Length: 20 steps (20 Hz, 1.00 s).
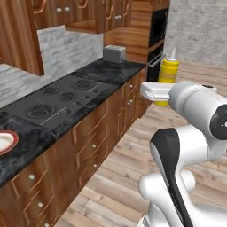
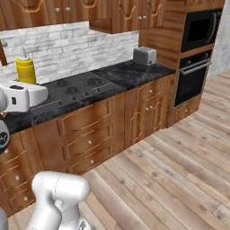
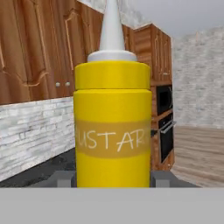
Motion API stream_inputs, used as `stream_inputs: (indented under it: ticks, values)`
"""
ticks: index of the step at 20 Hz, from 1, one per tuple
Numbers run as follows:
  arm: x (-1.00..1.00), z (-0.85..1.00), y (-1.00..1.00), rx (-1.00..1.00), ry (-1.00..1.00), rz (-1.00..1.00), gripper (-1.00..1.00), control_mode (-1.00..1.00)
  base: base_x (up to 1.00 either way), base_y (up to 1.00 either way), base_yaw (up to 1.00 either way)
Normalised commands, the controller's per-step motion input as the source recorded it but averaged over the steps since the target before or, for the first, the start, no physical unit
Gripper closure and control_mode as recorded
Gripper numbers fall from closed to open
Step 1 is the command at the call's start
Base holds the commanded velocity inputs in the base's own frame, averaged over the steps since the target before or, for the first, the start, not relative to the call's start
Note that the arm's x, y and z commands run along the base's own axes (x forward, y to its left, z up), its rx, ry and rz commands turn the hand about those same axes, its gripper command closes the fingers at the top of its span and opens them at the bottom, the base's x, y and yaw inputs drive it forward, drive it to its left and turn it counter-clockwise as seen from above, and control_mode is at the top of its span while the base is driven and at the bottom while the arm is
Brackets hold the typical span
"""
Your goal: Move the hot dog bun to the plate on the dining table and place the condiment next to that plate. Then navigate to the fridge and take the sausage and place it on the plate as well.
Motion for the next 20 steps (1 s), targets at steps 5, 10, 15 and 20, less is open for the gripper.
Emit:
stream_inputs:
  ticks: [5,10,15,20]
  values:
    - [0.00,0.00,0.00,0.00,0.00,0.00,1.00,1.00,-0.01,-0.52,-0.74]
    - [0.00,0.00,0.00,0.00,0.00,0.00,1.00,1.00,0.10,-0.58,-0.66]
    - [0.00,0.00,0.00,0.00,0.00,0.00,1.00,1.00,0.51,-0.56,-0.57]
    - [0.00,0.00,0.00,0.00,0.00,0.00,1.00,1.00,0.92,-0.32,-0.42]
